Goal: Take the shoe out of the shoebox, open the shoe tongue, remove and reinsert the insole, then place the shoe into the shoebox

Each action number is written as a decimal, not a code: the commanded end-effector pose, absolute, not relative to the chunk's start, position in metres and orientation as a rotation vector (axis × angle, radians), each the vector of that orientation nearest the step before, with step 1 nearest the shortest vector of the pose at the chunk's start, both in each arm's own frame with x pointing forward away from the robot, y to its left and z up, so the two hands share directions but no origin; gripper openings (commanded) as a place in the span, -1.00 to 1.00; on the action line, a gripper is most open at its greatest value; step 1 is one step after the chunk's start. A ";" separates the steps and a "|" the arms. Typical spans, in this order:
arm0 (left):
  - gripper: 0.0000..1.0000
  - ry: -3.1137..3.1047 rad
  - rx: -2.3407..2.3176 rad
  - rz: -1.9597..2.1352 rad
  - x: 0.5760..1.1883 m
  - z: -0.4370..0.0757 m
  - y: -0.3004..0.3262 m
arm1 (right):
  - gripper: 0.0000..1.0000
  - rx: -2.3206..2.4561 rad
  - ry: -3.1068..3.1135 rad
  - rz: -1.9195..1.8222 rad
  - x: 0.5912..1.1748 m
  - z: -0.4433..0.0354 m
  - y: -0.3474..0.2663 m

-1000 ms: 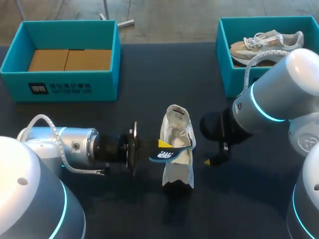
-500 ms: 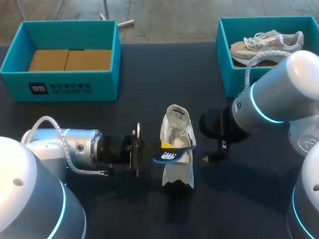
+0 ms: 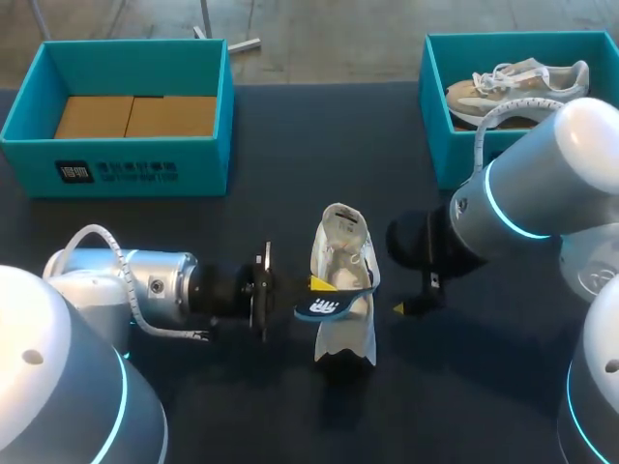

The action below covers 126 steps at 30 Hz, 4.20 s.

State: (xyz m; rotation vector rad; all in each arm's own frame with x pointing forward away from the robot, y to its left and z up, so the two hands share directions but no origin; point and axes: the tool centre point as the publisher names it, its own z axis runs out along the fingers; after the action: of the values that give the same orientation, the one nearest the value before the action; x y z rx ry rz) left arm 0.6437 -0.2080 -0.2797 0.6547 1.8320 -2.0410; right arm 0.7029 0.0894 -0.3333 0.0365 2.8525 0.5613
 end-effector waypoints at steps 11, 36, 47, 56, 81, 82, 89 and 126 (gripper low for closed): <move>-1.00 1.856 0.689 -1.999 0.653 -0.293 -0.228 | 1.00 0.037 2.849 0.564 0.702 -0.334 0.089; -1.00 1.924 0.635 -1.926 0.666 -0.325 -0.216 | 1.00 0.037 2.849 0.564 0.702 -0.334 0.089; -1.00 1.941 0.531 -1.944 0.678 -0.334 -0.219 | 1.00 0.037 2.849 0.564 0.702 -0.334 0.089; -1.00 1.974 0.486 -1.934 0.679 -0.335 -0.218 | 1.00 0.037 2.849 0.564 0.702 -0.334 0.089; -0.29 1.939 0.556 -1.923 0.661 -0.303 -0.212 | 1.00 0.037 2.849 0.564 0.702 -0.334 0.089; -0.31 1.939 0.560 -1.928 0.658 -0.302 -0.212 | 1.00 0.037 2.849 0.564 0.702 -0.334 0.089; -1.00 1.980 0.583 -1.933 0.656 -0.305 -0.214 | 1.00 0.037 2.849 0.564 0.702 -0.334 0.089; -0.56 2.096 0.625 -1.832 0.671 -0.323 -0.207 | 1.00 0.037 2.849 0.564 0.702 -0.334 0.089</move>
State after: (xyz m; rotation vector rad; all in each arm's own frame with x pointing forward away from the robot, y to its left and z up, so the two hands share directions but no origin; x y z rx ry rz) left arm 0.6782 -0.2126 -0.3274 0.6296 2.0959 -1.8394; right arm 0.7028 0.0891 -0.3332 0.0364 2.8519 0.5619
